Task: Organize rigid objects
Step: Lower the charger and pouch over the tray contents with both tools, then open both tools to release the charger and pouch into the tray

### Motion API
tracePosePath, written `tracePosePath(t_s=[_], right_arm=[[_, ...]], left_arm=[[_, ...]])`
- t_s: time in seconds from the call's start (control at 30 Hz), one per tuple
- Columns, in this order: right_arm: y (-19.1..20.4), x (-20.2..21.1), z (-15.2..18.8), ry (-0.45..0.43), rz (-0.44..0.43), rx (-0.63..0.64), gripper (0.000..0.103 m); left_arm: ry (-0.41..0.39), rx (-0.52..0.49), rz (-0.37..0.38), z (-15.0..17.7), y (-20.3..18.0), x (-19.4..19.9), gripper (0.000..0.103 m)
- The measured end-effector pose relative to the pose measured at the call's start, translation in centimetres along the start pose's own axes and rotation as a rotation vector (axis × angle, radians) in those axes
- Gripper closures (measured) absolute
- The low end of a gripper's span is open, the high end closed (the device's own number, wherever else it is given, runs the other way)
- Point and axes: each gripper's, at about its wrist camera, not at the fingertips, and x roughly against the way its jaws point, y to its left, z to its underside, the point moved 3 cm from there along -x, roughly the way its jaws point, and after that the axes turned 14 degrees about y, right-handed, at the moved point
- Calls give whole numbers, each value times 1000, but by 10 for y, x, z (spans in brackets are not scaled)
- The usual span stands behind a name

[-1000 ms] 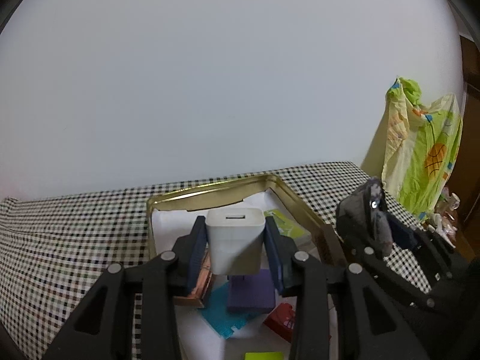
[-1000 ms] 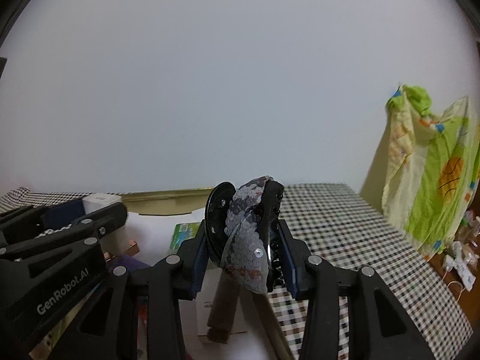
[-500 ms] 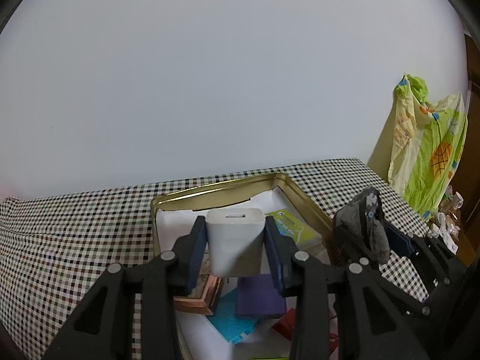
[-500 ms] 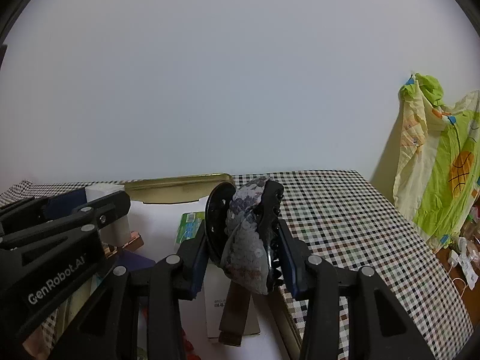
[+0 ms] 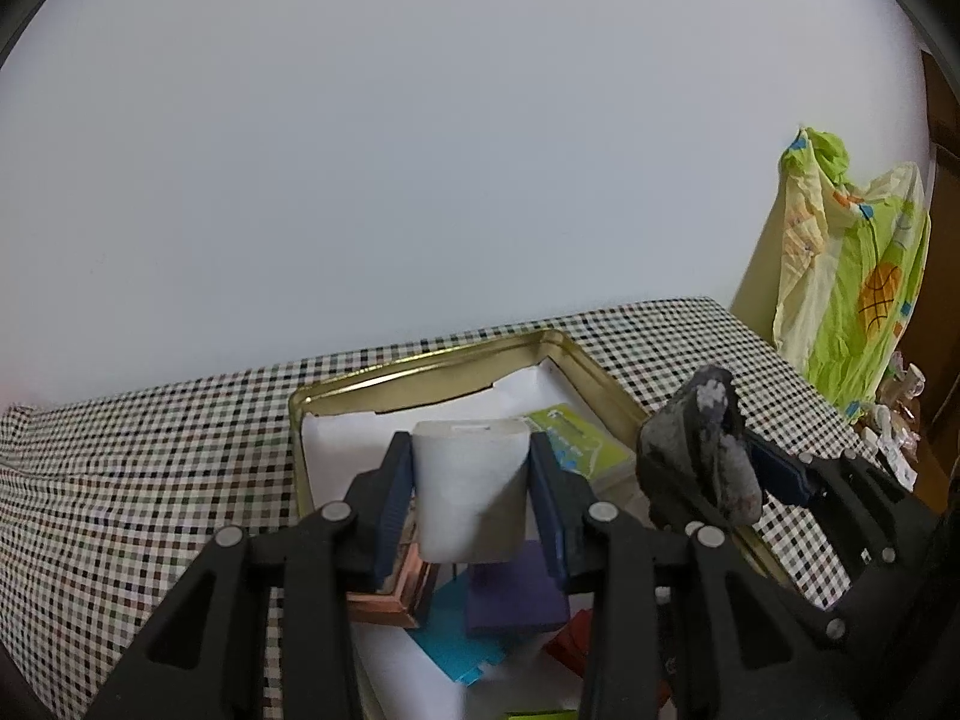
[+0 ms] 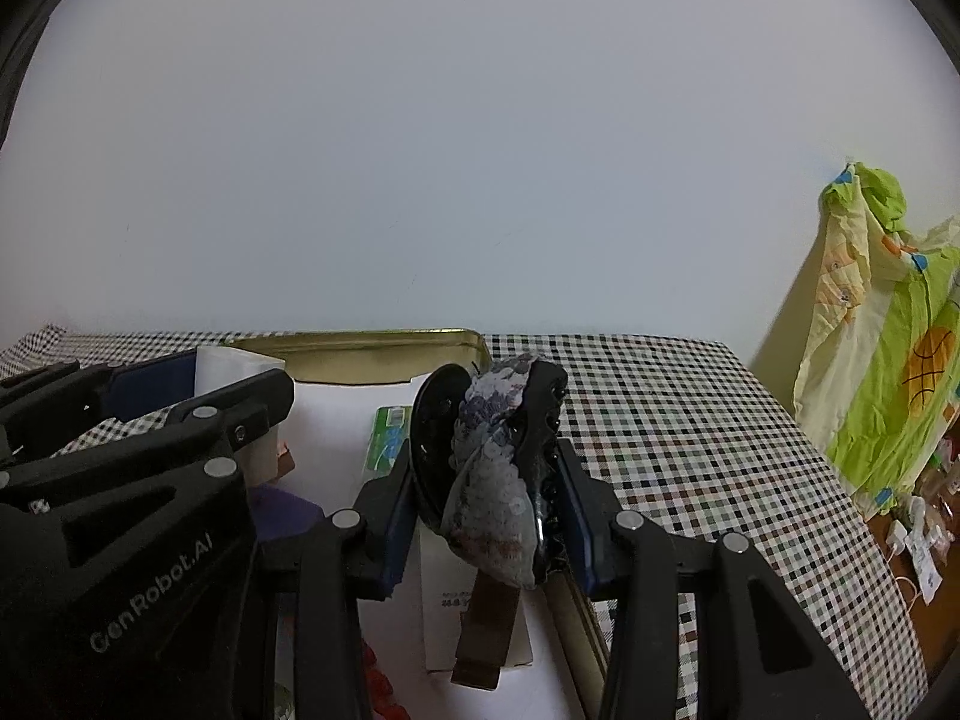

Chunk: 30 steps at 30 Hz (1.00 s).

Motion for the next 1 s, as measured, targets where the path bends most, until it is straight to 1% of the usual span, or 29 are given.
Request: tracePosePath(t_s=[0.2, 0.3, 0.33, 0.37, 0.4, 0.43, 0.47, 0.5, 0.57, 0.63, 0.67, 0.73, 0.87, 1.0], right_arm=[[3, -4, -2, 33, -7, 26, 58], [5, -8, -3, 56, -12, 37, 57], [5, -7, -3, 57, -12, 39, 57], [5, -6, -2, 53, -15, 42, 57], [6, -6, -2, 50, -16, 49, 56], [8, -7, -1, 56, -2, 61, 55], [9, -7, -1, 55, -4, 70, 51], [10, -5, 0, 44, -3, 81, 42], [10, 2, 3, -7, 32, 90, 30], [9, 7, 5, -48, 67, 86, 29], [10, 8, 5, -56, 75, 92, 29], [12, 10, 7, -75, 81, 103, 29], [10, 13, 8, -106, 79, 94, 21], [12, 15, 9, -120, 77, 84, 21]], left_arm=[[28, 13, 8, 1, 3, -3, 66], [79, 30, 22, 1, 5, -11, 66], [97, 38, 30, 1, 5, -13, 60], [115, 48, 35, 2, 6, -16, 51], [127, 63, 30, 3, 8, -17, 39], [136, 74, 25, 3, 9, -18, 20], [140, 77, 21, 3, 9, -18, 12], [134, 74, 21, 3, 9, -17, 3], [98, 49, -2, 2, 5, -10, 1], [62, 15, -50, 1, 2, -3, 1], [53, 3, -81, 0, 1, -2, 1], [44, 13, -118, 0, 3, 1, 1], [23, 37, -148, 0, 10, 7, 1], [-8, 63, -178, 4, 16, 15, 1]])
